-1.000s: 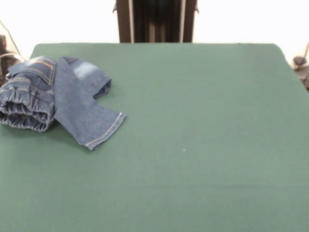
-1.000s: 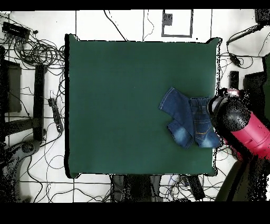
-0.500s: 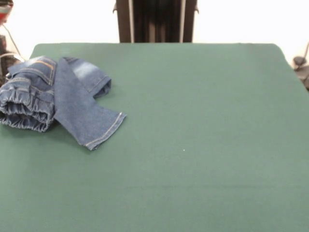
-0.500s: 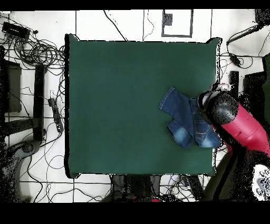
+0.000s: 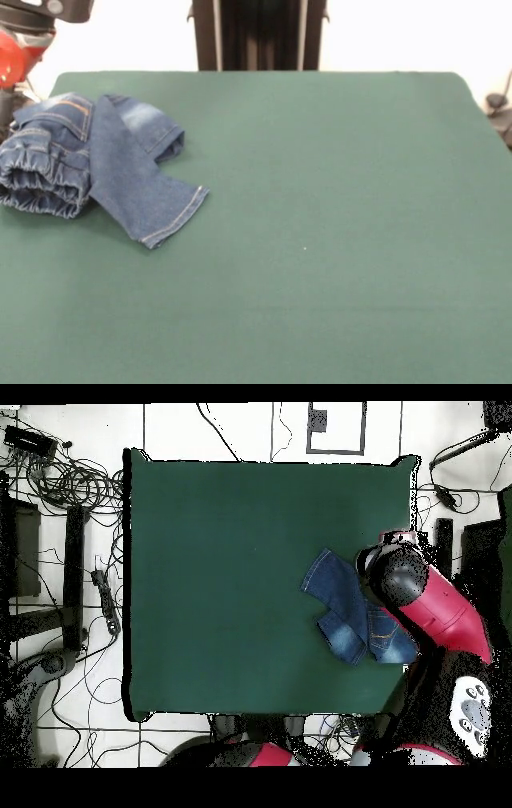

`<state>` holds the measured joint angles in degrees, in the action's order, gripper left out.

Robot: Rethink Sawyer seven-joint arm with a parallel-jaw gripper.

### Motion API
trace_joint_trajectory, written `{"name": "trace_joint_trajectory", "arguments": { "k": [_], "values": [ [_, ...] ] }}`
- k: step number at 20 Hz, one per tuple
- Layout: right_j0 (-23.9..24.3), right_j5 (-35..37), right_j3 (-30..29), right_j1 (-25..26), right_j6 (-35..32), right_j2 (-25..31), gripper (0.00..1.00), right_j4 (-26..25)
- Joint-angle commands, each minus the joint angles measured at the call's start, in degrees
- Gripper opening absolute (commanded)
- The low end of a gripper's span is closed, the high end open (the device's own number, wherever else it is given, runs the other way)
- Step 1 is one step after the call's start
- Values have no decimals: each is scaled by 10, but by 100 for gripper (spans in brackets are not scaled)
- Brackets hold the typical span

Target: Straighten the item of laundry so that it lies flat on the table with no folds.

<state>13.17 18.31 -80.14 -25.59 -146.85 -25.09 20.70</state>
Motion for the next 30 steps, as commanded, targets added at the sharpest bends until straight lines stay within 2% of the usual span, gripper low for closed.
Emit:
{"name": "trace_joint_trajectory", "arguments": {
  "k": [1,4,8,14,17,21,30],
  "values": [
    [-28,57,6,70,-125,36,100,38],
    [-29,46,8,78,-124,35,100,45],
    [-16,28,-1,77,-114,64,100,54],
    [-17,20,4,90,-106,64,100,63],
    [-13,46,1,91,-103,69,100,69],
    [20,67,-30,67,-76,123,100,80],
    [24,132,-46,48,-71,100,100,65]
  ]
}}
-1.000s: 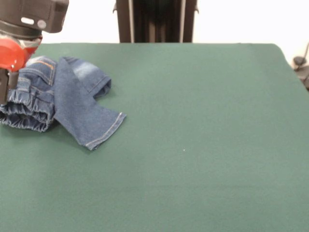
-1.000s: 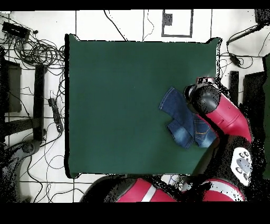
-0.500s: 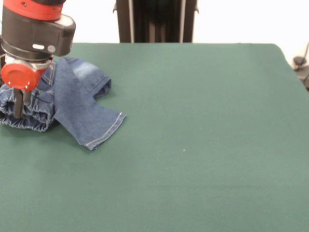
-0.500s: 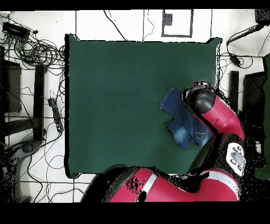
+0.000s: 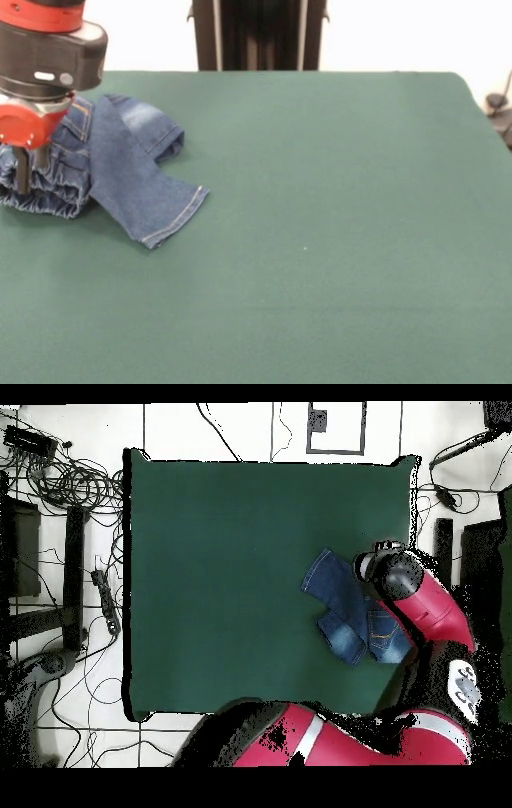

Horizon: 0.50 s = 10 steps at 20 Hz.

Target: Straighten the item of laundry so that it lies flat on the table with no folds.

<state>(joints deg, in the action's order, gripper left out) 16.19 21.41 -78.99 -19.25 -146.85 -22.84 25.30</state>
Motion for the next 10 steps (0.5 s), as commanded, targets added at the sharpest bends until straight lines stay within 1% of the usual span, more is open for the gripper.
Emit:
{"name": "trace_joint_trajectory", "arguments": {
  "k": [1,4,8,10],
  "values": [
    [-5,105,-60,-17,-71,77,100,19],
    [1,119,-63,-21,-72,83,100,22],
    [18,121,-82,-36,-57,106,100,27],
    [18,122,-85,-39,-59,106,100,26]
  ]
}}
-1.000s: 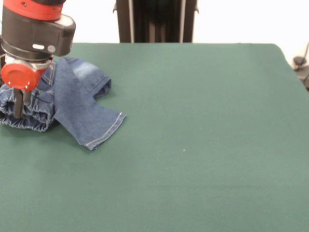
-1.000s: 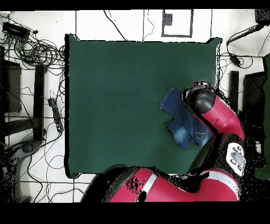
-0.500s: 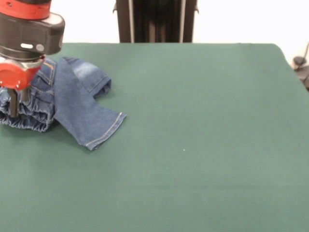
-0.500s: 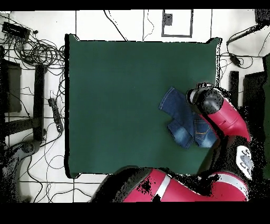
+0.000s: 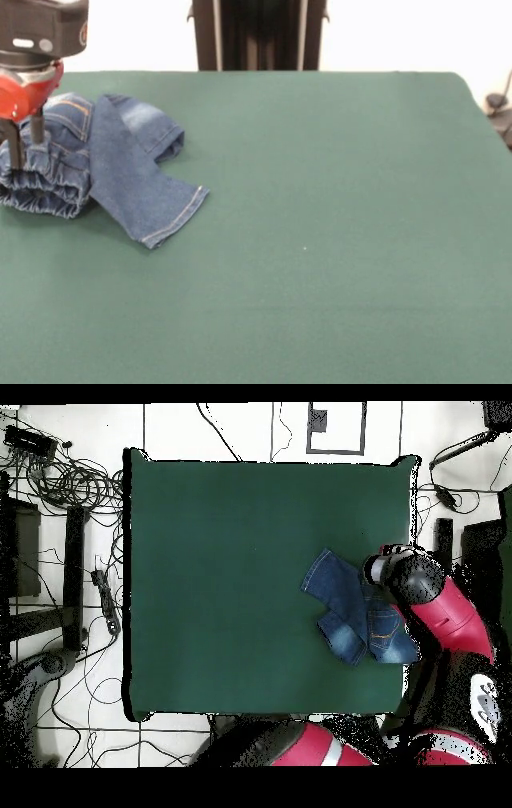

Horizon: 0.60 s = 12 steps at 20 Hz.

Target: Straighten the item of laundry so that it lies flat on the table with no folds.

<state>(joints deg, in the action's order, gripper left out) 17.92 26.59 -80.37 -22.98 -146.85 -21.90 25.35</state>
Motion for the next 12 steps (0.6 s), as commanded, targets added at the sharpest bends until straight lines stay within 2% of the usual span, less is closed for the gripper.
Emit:
{"name": "trace_joint_trajectory", "arguments": {
  "k": [1,12],
  "values": [
    [1,69,-69,0,-61,97,100,25],
    [7,67,-44,11,-73,115,100,29]
  ]
}}
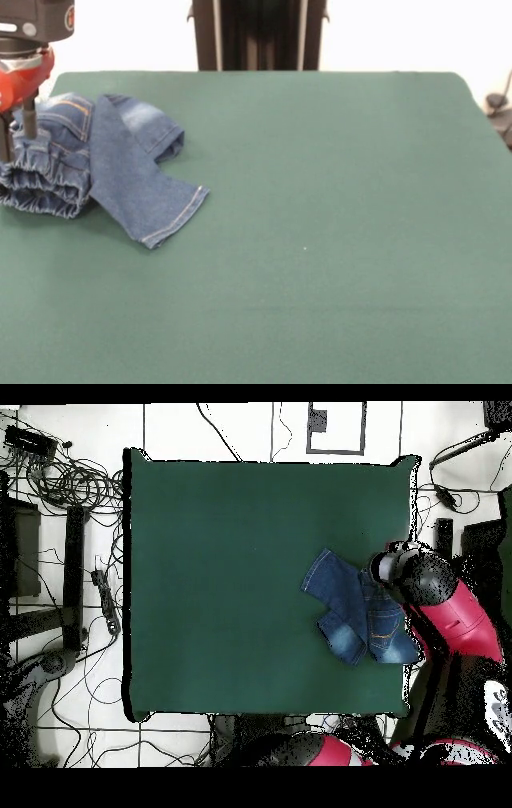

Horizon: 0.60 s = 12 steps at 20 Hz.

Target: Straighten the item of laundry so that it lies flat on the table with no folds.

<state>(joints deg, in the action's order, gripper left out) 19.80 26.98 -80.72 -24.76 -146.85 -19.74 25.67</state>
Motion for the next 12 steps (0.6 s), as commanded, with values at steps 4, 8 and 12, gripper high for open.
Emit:
{"name": "trace_joint_trajectory", "arguments": {
  "k": [4,8,12],
  "values": [
    [-24,67,-15,46,-88,80,100,23],
    [-41,79,18,66,-110,56,100,21],
    [-54,100,47,79,-131,41,100,23]
  ]
}}
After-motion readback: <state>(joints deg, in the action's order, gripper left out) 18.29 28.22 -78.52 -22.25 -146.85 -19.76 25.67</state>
